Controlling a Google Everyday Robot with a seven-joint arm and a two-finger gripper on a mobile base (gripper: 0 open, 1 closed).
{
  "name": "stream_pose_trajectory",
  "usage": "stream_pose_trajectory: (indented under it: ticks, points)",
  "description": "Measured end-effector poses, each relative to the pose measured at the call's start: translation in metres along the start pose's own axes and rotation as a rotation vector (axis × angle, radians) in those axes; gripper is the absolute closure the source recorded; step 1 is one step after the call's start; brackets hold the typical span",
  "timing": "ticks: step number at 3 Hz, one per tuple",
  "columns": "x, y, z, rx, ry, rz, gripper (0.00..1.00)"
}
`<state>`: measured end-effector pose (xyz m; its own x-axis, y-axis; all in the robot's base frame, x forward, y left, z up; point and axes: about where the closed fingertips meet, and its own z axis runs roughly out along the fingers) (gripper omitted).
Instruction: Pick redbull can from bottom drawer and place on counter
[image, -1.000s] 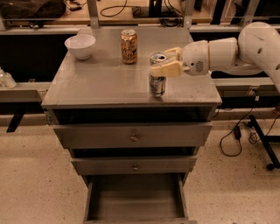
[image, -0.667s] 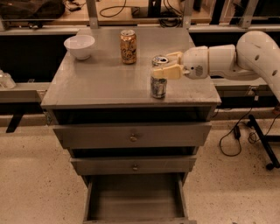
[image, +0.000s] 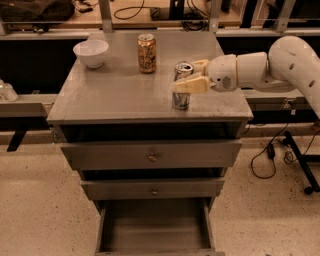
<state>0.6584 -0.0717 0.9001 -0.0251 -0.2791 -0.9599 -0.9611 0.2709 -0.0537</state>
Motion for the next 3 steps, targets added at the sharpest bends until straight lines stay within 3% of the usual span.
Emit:
stream_pose_trajectory:
  ticks: [1,2,3]
  points:
    - [0.000,0.001,0.002,-0.004,-0.001,0.000,0.00]
    - [0.001,0.002,0.001,-0.018,0.006,0.004,0.00]
    - [0.008,0.003,-0.028,0.079,0.081,0.016,0.00]
